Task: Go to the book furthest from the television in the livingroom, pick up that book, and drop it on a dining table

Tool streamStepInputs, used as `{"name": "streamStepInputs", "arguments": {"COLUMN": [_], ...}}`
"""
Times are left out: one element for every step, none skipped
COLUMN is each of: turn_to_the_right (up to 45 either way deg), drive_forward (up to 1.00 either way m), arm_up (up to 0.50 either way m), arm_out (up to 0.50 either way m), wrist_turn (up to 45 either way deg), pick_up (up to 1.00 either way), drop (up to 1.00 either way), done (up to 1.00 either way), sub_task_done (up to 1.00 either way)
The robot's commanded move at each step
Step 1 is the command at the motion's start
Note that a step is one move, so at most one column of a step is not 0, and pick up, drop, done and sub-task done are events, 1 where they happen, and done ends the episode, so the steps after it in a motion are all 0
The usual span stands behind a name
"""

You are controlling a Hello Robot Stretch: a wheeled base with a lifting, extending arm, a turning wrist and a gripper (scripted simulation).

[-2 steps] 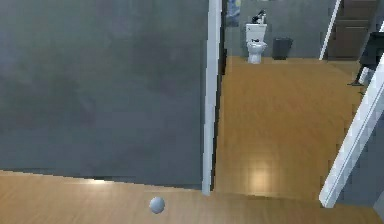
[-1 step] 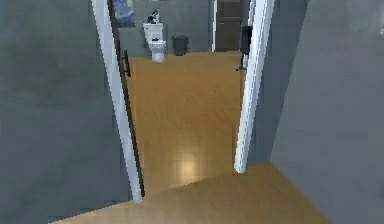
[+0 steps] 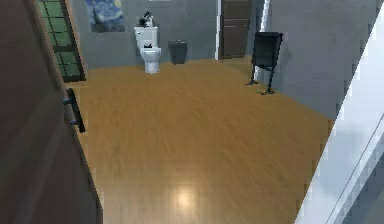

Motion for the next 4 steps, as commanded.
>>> {"name": "streamStepInputs", "arguments": {"turn_to_the_right": [3.0,0.0,6.0,0.0], "drive_forward": [0.0,0.75,0.0,1.0], "arm_up": [0.0,0.0,0.0,0.0], "arm_out": [0.0,0.0,0.0,0.0], "wrist_turn": [0.0,0.0,0.0,0.0], "pick_up": [0.0,0.0,0.0,0.0], "drop": [0.0,0.0,0.0,0.0], "done": [0.0,0.0,0.0,0.0], "sub_task_done": [0.0,0.0,0.0,0.0]}}
